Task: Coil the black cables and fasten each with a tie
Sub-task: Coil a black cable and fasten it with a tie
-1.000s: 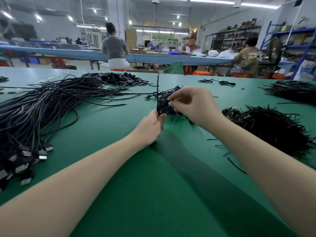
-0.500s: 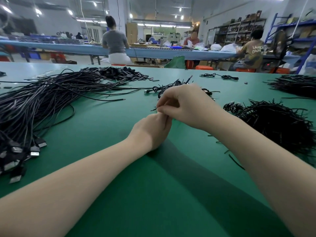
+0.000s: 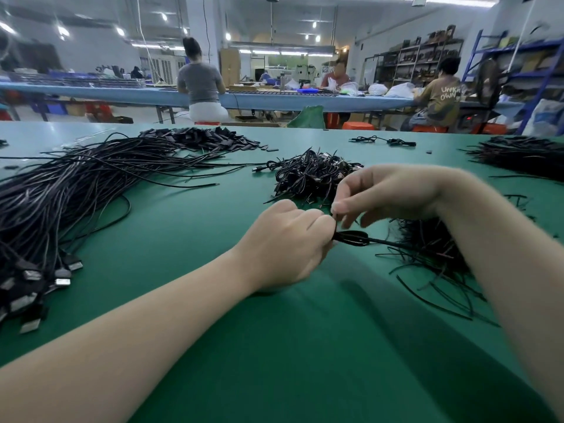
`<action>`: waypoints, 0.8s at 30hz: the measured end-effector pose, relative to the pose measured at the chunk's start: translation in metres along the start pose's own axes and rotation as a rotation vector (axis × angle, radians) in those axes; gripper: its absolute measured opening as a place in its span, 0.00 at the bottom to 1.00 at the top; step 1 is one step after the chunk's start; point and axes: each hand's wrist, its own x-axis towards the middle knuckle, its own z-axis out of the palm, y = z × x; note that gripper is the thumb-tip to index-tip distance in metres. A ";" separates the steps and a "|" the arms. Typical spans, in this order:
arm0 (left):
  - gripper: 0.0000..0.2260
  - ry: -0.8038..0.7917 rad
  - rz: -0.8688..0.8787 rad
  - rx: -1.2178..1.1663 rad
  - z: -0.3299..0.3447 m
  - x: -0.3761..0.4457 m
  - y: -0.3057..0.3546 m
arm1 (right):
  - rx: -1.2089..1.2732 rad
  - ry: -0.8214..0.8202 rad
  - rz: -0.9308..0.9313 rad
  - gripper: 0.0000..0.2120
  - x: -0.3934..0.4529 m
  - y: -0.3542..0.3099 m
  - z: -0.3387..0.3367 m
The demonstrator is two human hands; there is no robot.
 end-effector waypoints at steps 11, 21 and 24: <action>0.03 0.106 -1.130 -0.746 0.022 -0.003 -0.015 | 1.065 0.535 -0.238 0.04 0.076 0.020 0.093; 0.01 0.120 -1.177 -1.051 0.028 -0.006 -0.020 | 1.070 0.563 -0.177 0.05 0.076 0.028 0.094; 0.01 0.139 -1.180 -1.075 0.031 -0.008 -0.022 | 1.056 0.556 -0.141 0.05 0.076 0.030 0.091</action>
